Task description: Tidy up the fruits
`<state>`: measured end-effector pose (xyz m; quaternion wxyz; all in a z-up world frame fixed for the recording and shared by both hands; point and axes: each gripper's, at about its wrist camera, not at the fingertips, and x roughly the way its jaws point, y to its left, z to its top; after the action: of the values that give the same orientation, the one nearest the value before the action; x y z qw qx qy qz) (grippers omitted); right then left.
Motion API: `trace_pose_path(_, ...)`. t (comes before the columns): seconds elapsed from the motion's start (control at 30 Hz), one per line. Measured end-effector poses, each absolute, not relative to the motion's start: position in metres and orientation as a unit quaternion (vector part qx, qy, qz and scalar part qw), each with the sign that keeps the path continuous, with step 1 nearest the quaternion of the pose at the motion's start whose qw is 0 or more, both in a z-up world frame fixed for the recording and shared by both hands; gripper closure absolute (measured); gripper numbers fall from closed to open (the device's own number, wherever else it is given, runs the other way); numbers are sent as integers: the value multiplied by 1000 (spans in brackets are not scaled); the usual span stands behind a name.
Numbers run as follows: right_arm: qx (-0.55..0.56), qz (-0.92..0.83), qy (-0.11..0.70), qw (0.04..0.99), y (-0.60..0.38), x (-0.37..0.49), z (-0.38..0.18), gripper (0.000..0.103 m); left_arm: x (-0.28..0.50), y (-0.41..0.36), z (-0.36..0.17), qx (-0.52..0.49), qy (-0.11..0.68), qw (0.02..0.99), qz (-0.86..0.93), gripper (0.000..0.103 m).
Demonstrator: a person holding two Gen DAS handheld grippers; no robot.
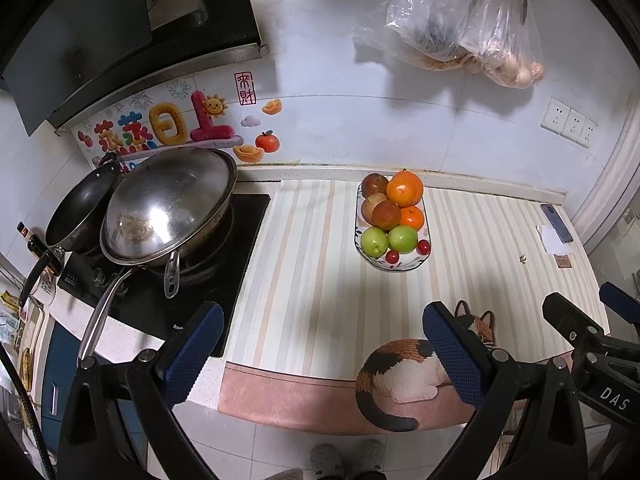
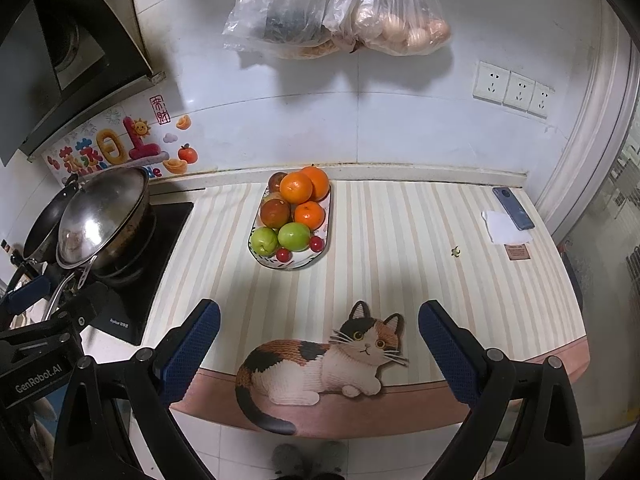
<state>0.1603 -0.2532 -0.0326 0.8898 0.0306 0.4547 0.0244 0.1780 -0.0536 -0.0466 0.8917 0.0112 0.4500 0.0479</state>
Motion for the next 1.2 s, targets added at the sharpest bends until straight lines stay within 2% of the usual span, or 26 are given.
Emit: trace_pose_path(1.2,31,39,455,889,-259,160,-25,2,172,-56,-42,2,449,892,46,1)
